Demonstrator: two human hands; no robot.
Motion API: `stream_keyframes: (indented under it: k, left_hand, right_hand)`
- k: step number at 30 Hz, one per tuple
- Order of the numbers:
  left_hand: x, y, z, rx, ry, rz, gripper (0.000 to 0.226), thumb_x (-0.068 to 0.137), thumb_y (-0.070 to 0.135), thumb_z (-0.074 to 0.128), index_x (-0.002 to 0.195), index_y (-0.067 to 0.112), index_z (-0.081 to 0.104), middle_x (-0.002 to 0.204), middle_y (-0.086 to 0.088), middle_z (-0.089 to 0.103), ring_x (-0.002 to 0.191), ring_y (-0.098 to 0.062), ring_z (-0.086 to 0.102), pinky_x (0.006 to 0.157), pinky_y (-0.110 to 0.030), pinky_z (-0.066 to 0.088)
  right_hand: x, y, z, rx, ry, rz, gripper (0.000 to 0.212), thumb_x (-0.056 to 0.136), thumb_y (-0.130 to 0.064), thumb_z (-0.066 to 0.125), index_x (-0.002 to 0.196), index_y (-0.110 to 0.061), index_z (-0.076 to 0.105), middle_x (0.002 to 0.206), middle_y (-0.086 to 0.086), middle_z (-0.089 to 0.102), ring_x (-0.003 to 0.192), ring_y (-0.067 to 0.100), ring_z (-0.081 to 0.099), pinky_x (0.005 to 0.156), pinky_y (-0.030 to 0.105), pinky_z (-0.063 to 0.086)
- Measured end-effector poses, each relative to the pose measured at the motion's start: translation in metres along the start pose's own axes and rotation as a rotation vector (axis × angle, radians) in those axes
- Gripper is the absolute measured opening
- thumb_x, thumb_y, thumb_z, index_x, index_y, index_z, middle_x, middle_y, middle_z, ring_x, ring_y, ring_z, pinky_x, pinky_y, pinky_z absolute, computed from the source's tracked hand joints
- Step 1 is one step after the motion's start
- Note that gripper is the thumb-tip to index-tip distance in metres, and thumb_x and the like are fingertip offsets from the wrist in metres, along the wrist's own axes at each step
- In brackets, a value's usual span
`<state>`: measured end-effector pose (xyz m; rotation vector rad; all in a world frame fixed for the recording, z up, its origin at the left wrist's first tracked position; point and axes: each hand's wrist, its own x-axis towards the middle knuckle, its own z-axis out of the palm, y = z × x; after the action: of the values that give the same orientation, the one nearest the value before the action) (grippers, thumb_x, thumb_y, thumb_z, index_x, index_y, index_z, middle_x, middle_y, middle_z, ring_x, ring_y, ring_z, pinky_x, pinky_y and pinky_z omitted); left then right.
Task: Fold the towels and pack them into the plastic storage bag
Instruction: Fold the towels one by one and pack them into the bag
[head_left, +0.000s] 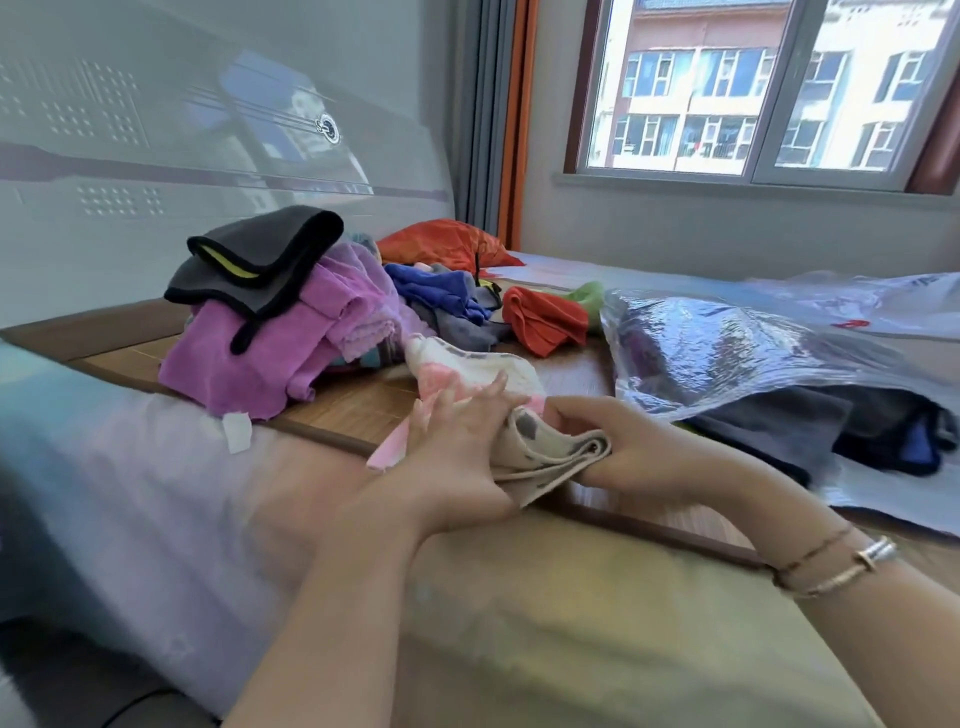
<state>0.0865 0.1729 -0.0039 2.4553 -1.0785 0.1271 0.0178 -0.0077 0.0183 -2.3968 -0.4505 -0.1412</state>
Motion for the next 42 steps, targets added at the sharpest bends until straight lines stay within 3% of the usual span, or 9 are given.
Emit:
stream_keyframes:
  k: [6,11,16,19,24,30,33,38,42]
  left_hand:
    - [-0.007,0.007,0.004,0.043,0.004,-0.031,0.079,0.063,0.072,0.051,0.134,0.042,0.030,0.156,0.017,0.013,0.147,-0.016,-0.006,0.115,-0.050,-0.013]
    - [-0.020,-0.003,0.002,0.175,0.056,-0.112,0.110,0.045,0.096,0.042,0.133,0.032,0.033,0.148,0.012,0.020,0.143,-0.015,0.002,0.116,-0.052,-0.011]
    - [-0.014,-0.003,0.005,0.329,0.388,-0.074,0.050,0.070,0.045,0.065,0.113,0.026,0.047,0.121,0.005,0.042,0.125,-0.020,0.040,0.111,-0.050,0.019]
    - [-0.017,-0.003,-0.001,0.097,0.524,-0.052,0.025,0.079,0.020,0.061,0.092,0.025,0.040,0.099,0.005,0.046,0.096,-0.026,0.054,0.076,-0.038,0.039]
    - [-0.016,0.001,-0.012,-0.015,0.509,0.096,0.029,0.080,0.018,0.059,0.086,0.030,0.034,0.094,0.009,0.047,0.088,-0.023,0.049,0.067,-0.041,0.045]
    - [-0.021,-0.007,-0.025,0.163,0.141,-0.094,0.022,0.065,0.042,0.057,0.079,0.056,0.045,0.087,0.007,0.047,0.094,-0.026,0.053,0.076,-0.032,0.039]
    - [-0.029,-0.004,-0.039,-0.086,0.209,-0.189,0.009,0.061,0.037,0.062,0.065,0.034,0.055,0.067,0.007,0.054,0.077,-0.021,0.057,0.061,-0.030,0.041]
    - [-0.022,-0.001,-0.058,-0.630,0.399,-0.322,0.048,0.060,0.031,0.085,0.097,0.013,0.061,0.086,0.002,0.066,0.081,-0.015,0.059,0.069,-0.032,0.048]
    - [-0.001,0.005,-0.046,-0.614,0.558,-0.404,0.059,0.073,0.037,0.080,0.120,0.012,0.054,0.112,0.001,0.060,0.100,-0.017,0.056,0.085,-0.030,0.043]
  right_hand:
    - [-0.004,-0.006,-0.003,0.062,0.016,0.006,0.033,0.080,0.013,0.058,0.076,-0.018,0.047,0.065,-0.008,0.044,0.060,0.004,0.035,0.057,0.020,0.028]
    - [-0.009,0.000,-0.008,0.200,0.170,0.068,0.028,0.082,0.011,0.061,0.085,-0.015,0.052,0.070,0.000,0.049,0.067,0.007,0.044,0.060,0.022,0.035]
    - [-0.005,-0.007,-0.002,0.386,0.312,0.001,0.025,0.084,0.008,0.064,0.098,-0.010,0.054,0.074,0.003,0.064,0.069,0.009,0.057,0.064,0.017,0.046]
    - [-0.008,0.000,0.004,0.348,0.294,-0.009,0.037,0.078,0.004,0.073,0.110,-0.009,0.059,0.092,0.003,0.069,0.082,0.005,0.063,0.076,0.017,0.049]
    - [-0.009,0.026,0.020,-0.158,0.220,0.053,0.030,0.076,-0.010,0.072,0.099,-0.027,0.062,0.092,-0.014,0.067,0.081,-0.014,0.056,0.077,0.017,0.047]
    - [-0.010,0.020,0.013,0.473,0.308,0.077,0.031,0.087,0.001,0.056,0.117,-0.006,0.062,0.117,0.014,0.067,0.112,0.027,0.063,0.094,0.043,0.052]
    - [-0.012,0.020,0.012,0.396,0.347,0.201,0.017,0.084,-0.022,0.057,0.098,-0.018,0.066,0.103,0.003,0.069,0.100,0.020,0.061,0.088,0.035,0.049]
    - [-0.009,0.015,0.000,0.658,0.460,0.386,0.024,0.096,-0.031,0.049,0.086,-0.017,0.066,0.074,-0.004,0.074,0.065,0.010,0.068,0.070,0.030,0.052]
    - [-0.002,0.020,0.002,0.393,0.577,0.558,0.032,0.098,-0.032,0.047,0.094,-0.008,0.066,0.088,0.010,0.072,0.084,0.028,0.068,0.080,0.040,0.052]
